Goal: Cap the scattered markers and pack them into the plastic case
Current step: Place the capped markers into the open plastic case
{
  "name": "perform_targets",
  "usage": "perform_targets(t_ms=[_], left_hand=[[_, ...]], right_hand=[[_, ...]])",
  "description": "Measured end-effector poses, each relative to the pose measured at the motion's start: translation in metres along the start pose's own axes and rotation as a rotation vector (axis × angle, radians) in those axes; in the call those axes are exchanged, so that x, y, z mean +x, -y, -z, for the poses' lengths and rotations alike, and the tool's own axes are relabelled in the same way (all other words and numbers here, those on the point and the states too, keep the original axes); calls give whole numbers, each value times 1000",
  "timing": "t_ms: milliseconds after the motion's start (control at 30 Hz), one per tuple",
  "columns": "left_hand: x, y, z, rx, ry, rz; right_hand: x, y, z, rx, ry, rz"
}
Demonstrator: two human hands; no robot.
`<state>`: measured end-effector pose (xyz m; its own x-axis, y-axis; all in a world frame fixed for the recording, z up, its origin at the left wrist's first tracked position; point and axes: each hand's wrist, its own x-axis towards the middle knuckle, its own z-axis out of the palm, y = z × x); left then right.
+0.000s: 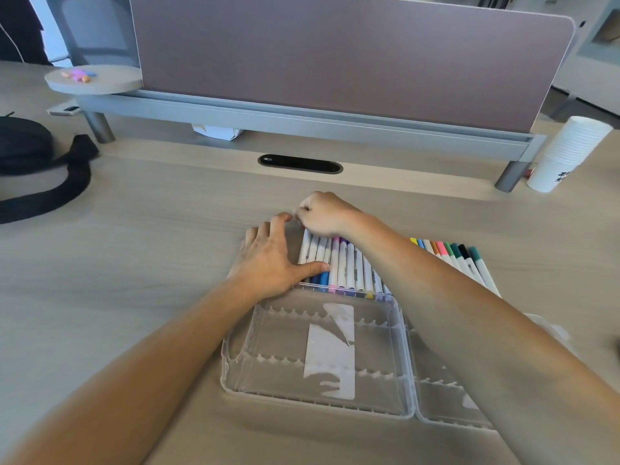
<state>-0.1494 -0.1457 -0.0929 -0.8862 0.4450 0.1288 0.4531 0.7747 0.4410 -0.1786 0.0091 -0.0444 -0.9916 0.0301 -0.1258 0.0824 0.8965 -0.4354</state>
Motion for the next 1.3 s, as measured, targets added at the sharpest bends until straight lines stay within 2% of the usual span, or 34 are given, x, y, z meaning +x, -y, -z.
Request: perform_targets(t_ms=[100, 267, 600, 733, 867, 933, 1033, 1133, 1233, 1300], left_hand=[[1, 1, -1, 3, 2, 2], [1, 1, -1, 13, 12, 16], [3, 0, -1, 3, 15, 39], [3, 3, -2, 57, 37, 40], [4, 1, 3, -44, 35, -65], [7, -2, 11, -181, 53, -123], [6, -12, 32, -610, 230, -19], [6, -21, 42, -771, 275, -13], [15, -25, 44, -762, 237, -68], [26, -18, 41, -501, 138, -152]], right_hand=[[1, -2, -3, -67, -1, -18], [3, -3, -4, -46, -11, -62], [1, 4, 2, 281, -138, -136], [-8, 12, 6, 187, -85, -42], [-15, 22, 5, 53, -219, 157], [-17, 27, 5, 87, -348, 243], [-20, 33, 8, 261, -534, 339], [-27, 38, 14, 393, -656, 387], [-33, 34, 23, 394, -673, 408], [-37, 26, 30, 336, -610, 368]])
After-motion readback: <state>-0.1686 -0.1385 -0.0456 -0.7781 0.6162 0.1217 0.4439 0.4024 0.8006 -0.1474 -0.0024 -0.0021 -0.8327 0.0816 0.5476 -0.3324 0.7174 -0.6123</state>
